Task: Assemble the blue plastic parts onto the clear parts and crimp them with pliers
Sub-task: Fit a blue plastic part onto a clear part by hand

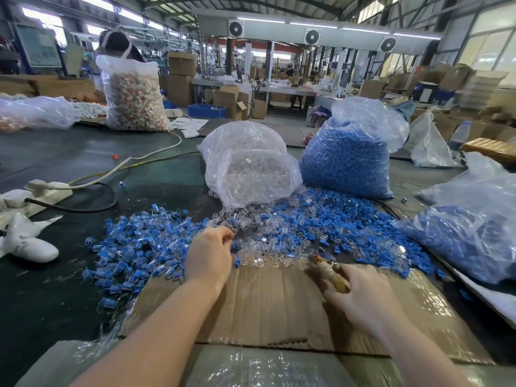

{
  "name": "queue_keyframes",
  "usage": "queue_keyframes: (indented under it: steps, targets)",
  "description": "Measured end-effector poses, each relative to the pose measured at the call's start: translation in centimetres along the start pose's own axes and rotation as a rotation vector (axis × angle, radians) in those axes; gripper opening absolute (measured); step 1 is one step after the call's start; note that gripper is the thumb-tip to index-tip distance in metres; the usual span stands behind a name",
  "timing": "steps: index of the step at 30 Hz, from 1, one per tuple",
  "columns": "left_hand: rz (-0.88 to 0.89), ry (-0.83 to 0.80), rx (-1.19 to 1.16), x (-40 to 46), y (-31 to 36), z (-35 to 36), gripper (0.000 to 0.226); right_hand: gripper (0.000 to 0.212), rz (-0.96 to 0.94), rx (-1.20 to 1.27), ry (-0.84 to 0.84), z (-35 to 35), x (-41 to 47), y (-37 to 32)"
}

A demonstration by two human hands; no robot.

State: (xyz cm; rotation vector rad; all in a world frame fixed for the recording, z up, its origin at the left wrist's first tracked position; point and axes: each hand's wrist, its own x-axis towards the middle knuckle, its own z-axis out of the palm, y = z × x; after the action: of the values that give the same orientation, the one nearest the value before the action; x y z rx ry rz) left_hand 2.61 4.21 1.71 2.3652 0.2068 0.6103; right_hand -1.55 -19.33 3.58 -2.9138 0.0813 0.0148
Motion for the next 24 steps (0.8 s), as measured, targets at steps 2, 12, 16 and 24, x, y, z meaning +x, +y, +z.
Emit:
queue_keyframes:
  steps: [2, 12, 16, 24]
  targets:
    - [0.044, 0.021, 0.184, 0.6, -1.3, -0.5, 0.022, 0.054, 0.03, -0.112, 0.009, 0.3, 0.0, 0.7]
    - [0.083, 0.044, 0.407, 0.8, -1.9, 0.0, 0.03, 0.054, 0.026, -0.07, 0.061, 0.1, 2.1, 2.5]
    - [0.201, -0.057, 0.094, -1.0, 0.4, 2.4, 0.022, 0.031, 0.002, -0.045, 0.14, -0.4, 4.8, 2.4]
    - [0.326, -0.148, -0.001, -2.6, 1.0, 5.0, 0.027, 0.047, -0.104, -0.135, 0.049, 0.5, 8.6, 2.6]
